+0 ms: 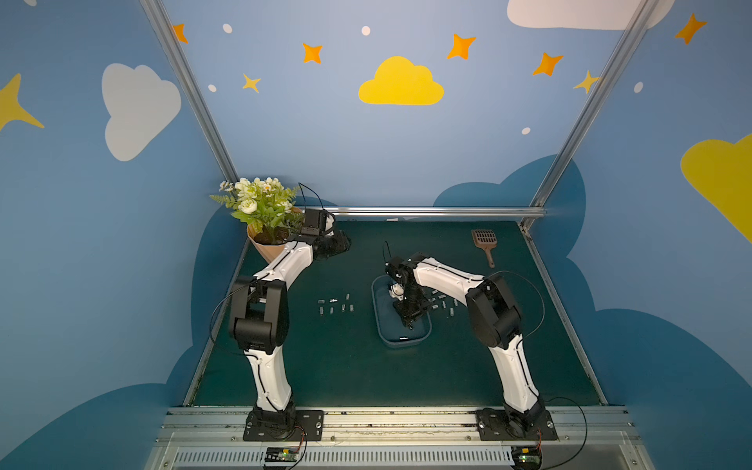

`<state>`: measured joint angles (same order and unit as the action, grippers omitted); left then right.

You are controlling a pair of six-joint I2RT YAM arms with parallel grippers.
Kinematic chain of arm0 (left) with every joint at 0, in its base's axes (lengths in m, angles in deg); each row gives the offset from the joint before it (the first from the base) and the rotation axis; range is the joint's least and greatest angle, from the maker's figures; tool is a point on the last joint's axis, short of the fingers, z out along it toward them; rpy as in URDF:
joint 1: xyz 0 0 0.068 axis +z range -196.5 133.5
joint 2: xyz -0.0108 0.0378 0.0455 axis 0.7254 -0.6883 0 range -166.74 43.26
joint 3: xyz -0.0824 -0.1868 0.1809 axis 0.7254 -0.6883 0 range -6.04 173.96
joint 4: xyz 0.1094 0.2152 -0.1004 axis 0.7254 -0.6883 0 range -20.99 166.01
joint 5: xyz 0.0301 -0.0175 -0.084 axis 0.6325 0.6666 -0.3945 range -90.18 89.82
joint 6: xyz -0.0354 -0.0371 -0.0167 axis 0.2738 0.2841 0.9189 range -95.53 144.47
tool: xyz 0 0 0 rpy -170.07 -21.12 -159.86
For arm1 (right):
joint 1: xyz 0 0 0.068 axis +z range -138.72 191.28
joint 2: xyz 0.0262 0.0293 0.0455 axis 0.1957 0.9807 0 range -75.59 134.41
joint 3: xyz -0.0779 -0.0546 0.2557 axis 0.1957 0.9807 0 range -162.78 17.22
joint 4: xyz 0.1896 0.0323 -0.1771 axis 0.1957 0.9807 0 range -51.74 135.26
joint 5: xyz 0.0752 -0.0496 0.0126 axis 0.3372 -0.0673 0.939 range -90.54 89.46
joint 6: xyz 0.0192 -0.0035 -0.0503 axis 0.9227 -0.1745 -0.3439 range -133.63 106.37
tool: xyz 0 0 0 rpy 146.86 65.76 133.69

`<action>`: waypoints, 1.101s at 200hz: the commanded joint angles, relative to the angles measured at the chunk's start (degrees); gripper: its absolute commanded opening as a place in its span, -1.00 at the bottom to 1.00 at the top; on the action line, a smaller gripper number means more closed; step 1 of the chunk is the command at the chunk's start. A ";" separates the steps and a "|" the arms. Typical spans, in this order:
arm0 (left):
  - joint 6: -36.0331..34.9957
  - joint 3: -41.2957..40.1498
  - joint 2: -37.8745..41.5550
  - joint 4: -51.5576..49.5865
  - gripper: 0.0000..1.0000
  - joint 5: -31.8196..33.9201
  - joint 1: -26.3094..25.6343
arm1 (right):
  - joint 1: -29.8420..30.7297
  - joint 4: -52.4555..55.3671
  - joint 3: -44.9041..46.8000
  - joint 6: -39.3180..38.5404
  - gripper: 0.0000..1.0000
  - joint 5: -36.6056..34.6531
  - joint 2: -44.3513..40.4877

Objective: Take out the socket from the storage box
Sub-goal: Pick up the socket head from the storage box.

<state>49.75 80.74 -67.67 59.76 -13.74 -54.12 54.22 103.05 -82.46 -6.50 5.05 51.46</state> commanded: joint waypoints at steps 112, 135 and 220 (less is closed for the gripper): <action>-0.62 2.38 -0.95 0.00 0.11 -2.07 0.25 | -0.31 4.59 -5.29 0.20 -0.51 -1.35 -1.30; -0.76 2.73 -1.04 -0.25 0.11 -2.08 0.36 | -0.60 6.61 -8.56 -0.02 -0.52 -2.01 -3.07; -1.02 3.03 -1.03 -1.30 0.11 -3.30 1.02 | -10.04 10.17 -9.55 3.65 -0.52 -4.40 -11.36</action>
<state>49.50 82.27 -67.87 59.59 -15.84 -53.62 47.18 110.24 -93.41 -4.77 1.77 43.61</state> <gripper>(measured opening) 0.556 0.251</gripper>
